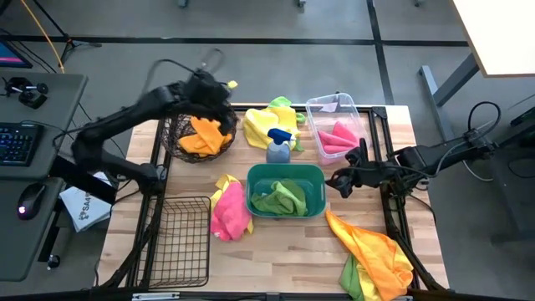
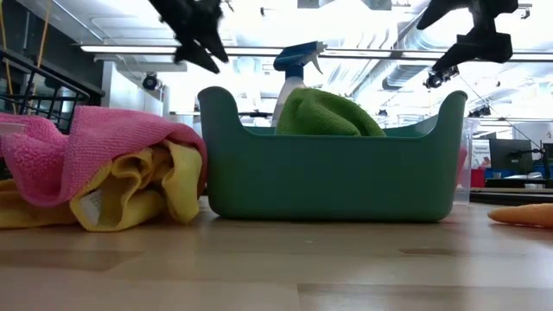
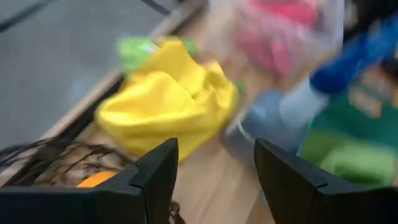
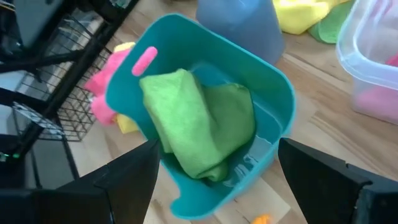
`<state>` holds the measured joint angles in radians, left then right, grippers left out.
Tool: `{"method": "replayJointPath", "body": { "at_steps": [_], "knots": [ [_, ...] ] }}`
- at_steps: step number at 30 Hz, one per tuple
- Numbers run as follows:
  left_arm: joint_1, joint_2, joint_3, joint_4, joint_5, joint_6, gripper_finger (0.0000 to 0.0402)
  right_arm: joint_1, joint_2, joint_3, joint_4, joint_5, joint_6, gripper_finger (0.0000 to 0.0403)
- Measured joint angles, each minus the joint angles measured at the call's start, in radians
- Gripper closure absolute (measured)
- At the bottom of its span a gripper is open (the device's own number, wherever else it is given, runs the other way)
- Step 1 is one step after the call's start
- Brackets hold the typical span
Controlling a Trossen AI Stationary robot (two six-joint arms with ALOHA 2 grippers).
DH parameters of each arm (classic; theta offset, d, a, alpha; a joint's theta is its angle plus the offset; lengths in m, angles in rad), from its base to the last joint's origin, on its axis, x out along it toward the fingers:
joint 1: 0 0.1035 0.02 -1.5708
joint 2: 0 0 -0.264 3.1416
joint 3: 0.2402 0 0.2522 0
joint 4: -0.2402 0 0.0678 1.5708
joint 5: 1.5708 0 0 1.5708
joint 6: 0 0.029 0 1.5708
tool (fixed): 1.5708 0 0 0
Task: Sort microfiber towel by color & place in baskets
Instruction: Put the yellow towel into the wire basket
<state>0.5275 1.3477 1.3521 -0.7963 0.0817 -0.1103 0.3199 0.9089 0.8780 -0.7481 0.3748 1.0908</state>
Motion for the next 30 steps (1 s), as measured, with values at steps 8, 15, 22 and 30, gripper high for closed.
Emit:
{"method": "replayJointPath", "body": {
  "at_steps": [8, 15, 22, 30],
  "knots": [
    [-0.089, 0.324, 0.0, 0.02, -0.044, 0.499, 0.0202, 0.0, 0.0, 0.0, 0.05, 0.056, 0.057, 0.008],
    [-0.109, 0.511, 0.0, 0.186, -0.197, 0.671, 0.0202, 0.0, 0.0, 0.0, 0.072, 0.112, 0.098, 0.008],
    [-0.092, 0.593, 0.0, 0.361, -0.27, 0.708, 0.0202, 0.0, 0.001, 0.0, 0.076, 0.146, 0.117, 0.008],
    [-0.089, 0.655, 0.0, 0.357, -0.247, 0.794, 0.0204, 0.0, 0.001, 0.0, 0.077, 0.15, 0.116, 0.008]
  ]
}}
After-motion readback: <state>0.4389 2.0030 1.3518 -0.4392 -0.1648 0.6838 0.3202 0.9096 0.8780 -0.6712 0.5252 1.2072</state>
